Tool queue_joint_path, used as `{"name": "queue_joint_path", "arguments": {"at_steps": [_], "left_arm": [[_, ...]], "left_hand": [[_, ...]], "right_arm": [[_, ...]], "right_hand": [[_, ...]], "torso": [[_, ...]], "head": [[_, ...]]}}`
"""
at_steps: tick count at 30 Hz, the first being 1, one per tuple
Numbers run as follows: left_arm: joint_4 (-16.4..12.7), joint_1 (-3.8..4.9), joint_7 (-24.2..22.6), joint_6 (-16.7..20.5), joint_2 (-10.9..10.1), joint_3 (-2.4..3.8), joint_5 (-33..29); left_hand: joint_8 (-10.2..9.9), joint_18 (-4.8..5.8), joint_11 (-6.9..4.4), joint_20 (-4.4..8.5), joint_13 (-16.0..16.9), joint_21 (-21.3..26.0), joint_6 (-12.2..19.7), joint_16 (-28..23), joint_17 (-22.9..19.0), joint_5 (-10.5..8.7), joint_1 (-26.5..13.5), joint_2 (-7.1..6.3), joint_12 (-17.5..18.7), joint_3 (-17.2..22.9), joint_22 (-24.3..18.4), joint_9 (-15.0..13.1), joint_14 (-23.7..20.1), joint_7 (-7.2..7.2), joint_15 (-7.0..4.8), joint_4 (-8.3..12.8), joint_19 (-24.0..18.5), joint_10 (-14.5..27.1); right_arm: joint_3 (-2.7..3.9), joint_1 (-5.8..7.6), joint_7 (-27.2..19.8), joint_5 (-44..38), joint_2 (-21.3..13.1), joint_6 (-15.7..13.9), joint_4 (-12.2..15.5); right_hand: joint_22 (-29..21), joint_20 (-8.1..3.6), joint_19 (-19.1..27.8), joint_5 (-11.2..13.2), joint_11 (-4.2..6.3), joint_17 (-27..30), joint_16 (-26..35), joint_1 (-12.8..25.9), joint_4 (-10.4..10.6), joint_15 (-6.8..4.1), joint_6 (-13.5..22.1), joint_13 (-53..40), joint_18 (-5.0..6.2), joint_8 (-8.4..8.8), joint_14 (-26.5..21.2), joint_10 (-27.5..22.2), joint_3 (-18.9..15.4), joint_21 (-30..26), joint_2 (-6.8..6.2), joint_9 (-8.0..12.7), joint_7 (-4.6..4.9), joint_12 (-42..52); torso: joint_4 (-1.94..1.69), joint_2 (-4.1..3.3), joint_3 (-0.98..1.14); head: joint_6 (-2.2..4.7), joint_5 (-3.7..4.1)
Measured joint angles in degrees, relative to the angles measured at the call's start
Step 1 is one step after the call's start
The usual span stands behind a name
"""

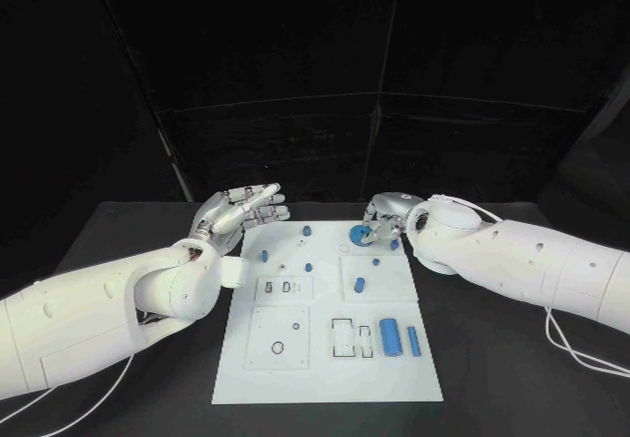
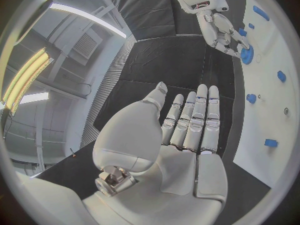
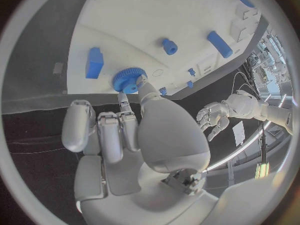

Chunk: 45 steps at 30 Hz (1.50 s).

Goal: Assemble the parts on the task board

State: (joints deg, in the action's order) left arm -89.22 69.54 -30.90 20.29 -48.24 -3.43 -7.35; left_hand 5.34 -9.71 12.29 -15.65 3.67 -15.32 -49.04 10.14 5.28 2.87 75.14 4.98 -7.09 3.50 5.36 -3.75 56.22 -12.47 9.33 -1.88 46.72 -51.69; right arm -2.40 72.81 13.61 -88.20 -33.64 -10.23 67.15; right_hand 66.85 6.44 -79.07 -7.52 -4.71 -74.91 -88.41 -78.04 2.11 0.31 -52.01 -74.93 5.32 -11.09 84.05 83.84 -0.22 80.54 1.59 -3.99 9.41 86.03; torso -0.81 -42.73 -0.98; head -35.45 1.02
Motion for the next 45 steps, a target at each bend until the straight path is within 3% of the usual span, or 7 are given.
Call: {"name": "queue_joint_path", "arguments": {"at_steps": [18, 22, 28, 35, 45], "left_arm": [[0.0, 0.0, 0.7, -0.5, -0.1, -0.01, 0.0], [0.0, 0.0, 0.8, -0.6, -0.1, -0.01, 0.0], [0.0, 0.0, 1.0, -0.8, -0.1, -0.01, 0.0], [0.2, 0.0, 1.1, -1.0, -0.1, -0.01, 0.0], [0.3, 0.0, 1.3, -1.1, -0.2, -0.01, 0.0]], "left_hand": [[0.0, 0.0, 0.2, 0.0, 0.0, 0.0, 0.4, 0.0, 0.0, 0.0, 0.0, 0.0, 0.3, 0.0, -0.1, 0.0, 0.0, -0.01, 0.0, 0.0, 0.0, 0.2], [0.0, 0.0, 0.2, 0.0, 0.0, 0.0, 0.4, 0.0, 0.0, 0.0, 0.0, 0.0, 0.3, 0.0, -0.1, 0.0, 0.0, -0.01, 0.0, 0.0, 0.0, 0.2], [0.0, 0.0, 0.2, 0.0, 0.0, 0.0, 0.4, 0.0, 0.0, 0.0, 0.0, 0.0, 0.3, 0.0, -0.1, 0.0, 0.0, -0.01, 0.0, 0.0, 0.0, 0.2], [0.0, 0.0, -0.01, 0.0, 0.0, 0.0, 0.4, 0.0, 0.0, 0.0, 0.0, 0.0, 0.3, 0.0, -0.1, 0.0, 0.0, -0.01, 0.0, 0.0, 0.0, 0.4], [-0.2, 0.0, -0.01, 0.0, 0.0, 0.0, 0.4, 0.0, -0.1, 0.0, 0.0, 0.0, 0.5, 0.0, -0.1, 0.0, 0.0, -0.01, 0.0, 0.0, 0.0, 0.4]], "right_arm": [[0.2, 0.14, 0.8, -3.5, 0.9, 2.0, -0.4], [0.23, 0.17, 0.7, -3.6, 0.9, 2.1, -0.5], [0.17, 0.13, 0.6, -3.7, 0.7, 1.4, -0.1], [0.0, -0.17, 0.6, -4.1, 0.0, -0.2, 1.9], [0.03, -0.18, 1.0, -5.5, -0.9, -3.2, 7.4]], "right_hand": [[0.1, 0.0, 0.0, 0.0, 0.0, 0.0, 0.0, 1.1, 1.0, 0.0, 0.0, 0.0, 0.0, 0.01, 0.0, 0.0, 0.0, 0.0, -1.06, 0.2, 0.01, 0.0], [0.1, 0.0, 0.0, -1.1, 0.0, 0.0, 0.0, 1.5, 1.6, 0.0, -1.0, 0.0, 0.01, 0.3, 0.0, 0.0, 0.8, 0.0, -0.5, 0.2, -0.18, 0.0], [0.4, -0.2, -0.2, -2.0, 0.21, 0.0, 0.0, 0.2, 0.6, 0.0, -2.3, 0.0, 0.01, 0.86, 0.0, 0.2, 3.2, 0.2, 0.71, 0.2, -0.49, 0.0], [0.5, -0.2, -0.2, -3.5, 0.21, 0.0, 0.0, -0.1, 0.2, -0.22, -2.5, 0.0, 0.01, 1.34, -0.2, 0.2, 4.3, 0.2, 1.0, 0.3, -0.31, 0.0], [1.0, -0.4, -0.4, -3.8, 0.43, 0.0, 0.0, -0.1, 0.2, -0.24, -2.7, 0.0, 0.01, 1.67, -0.2, 0.0, 4.7, 0.5, 1.0, 0.3, -0.11, 0.0]], "torso": [[-0.03, -0.05, 0.02], [-0.03, -0.05, 0.04], [-0.02, -0.05, 0.08], [0.03, -0.05, 0.09], [0.01, -0.02, 0.05]], "head": [[-0.26, -0.1], [-0.26, -0.14], [-0.19, -0.28], [-0.17, -0.4], [-0.03, -0.63]]}}
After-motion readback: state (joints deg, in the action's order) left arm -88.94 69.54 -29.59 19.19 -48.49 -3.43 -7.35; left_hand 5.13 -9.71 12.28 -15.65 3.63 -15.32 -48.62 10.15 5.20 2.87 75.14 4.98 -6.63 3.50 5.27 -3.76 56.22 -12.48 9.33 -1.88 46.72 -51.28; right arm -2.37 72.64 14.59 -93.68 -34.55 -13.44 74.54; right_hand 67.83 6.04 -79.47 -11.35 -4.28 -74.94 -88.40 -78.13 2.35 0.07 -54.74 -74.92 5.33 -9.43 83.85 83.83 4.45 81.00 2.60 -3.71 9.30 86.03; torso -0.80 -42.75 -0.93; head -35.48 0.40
